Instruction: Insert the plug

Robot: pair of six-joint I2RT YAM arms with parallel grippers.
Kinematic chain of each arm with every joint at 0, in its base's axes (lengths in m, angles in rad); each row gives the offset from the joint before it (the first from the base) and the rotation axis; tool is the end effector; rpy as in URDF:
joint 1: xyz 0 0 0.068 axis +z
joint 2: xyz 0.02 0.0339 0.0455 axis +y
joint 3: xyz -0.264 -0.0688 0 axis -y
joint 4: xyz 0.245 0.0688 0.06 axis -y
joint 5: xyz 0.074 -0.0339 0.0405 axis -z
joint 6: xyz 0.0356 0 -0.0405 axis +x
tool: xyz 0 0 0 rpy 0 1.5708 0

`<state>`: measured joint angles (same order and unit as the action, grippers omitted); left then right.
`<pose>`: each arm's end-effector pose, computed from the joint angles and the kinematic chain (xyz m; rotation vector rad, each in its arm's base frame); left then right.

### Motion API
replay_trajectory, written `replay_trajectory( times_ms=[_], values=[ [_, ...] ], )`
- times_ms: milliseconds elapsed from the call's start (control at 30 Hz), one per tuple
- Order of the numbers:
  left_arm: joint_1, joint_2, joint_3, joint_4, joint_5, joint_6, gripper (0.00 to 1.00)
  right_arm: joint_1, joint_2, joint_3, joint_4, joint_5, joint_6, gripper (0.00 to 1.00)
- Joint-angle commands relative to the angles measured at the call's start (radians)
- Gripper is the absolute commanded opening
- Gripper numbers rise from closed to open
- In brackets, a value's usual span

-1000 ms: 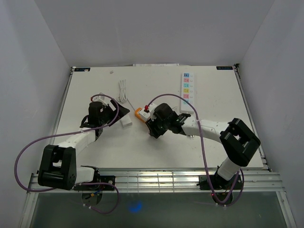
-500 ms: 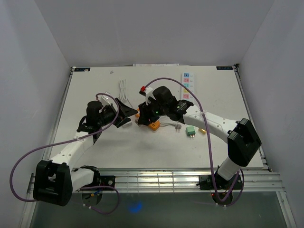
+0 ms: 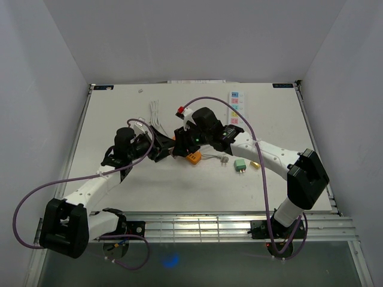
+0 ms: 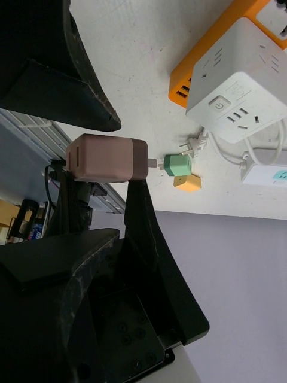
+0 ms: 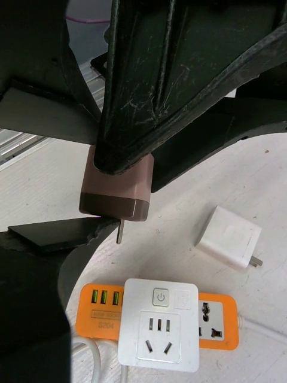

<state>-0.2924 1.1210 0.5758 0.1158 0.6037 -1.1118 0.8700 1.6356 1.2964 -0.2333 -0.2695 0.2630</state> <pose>0.2237 -0.0885 0.2325 -0.4747 2.2010 -1.4403 0.2372 0.2959 0.2933 -0.8378 2.1142 0.9230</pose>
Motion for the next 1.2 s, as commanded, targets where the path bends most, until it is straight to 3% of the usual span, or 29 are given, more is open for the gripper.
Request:
replay_trajectory(
  times_ms=[0,300,600,700,933,1067,1167],
  values=[
    [-0.025,0.006,0.018,0.024,-0.013,-0.028,0.75,-0.003,-0.013,0.034,0.046,0.027,0.028,0.3],
    [-0.057,0.019,0.007,0.024,-0.036,-0.057,0.63,-0.003,-0.028,-0.003,0.086,0.065,0.048,0.29],
    [-0.073,0.033,0.004,0.031,-0.032,-0.082,0.61,-0.002,-0.065,-0.049,0.161,0.087,0.071,0.28],
    [-0.076,0.04,0.006,0.036,-0.025,-0.086,0.57,-0.002,-0.072,-0.062,0.183,0.085,0.073,0.28],
    [-0.086,0.057,0.001,0.068,-0.002,-0.094,0.28,-0.003,-0.094,-0.1,0.256,0.075,0.082,0.29],
    [-0.09,0.065,-0.004,0.085,0.007,-0.095,0.0,-0.002,-0.094,-0.106,0.27,0.046,0.076,0.33],
    [-0.09,0.065,-0.004,0.085,0.004,-0.091,0.0,-0.002,-0.097,-0.109,0.27,0.035,0.067,0.49]
  ],
)
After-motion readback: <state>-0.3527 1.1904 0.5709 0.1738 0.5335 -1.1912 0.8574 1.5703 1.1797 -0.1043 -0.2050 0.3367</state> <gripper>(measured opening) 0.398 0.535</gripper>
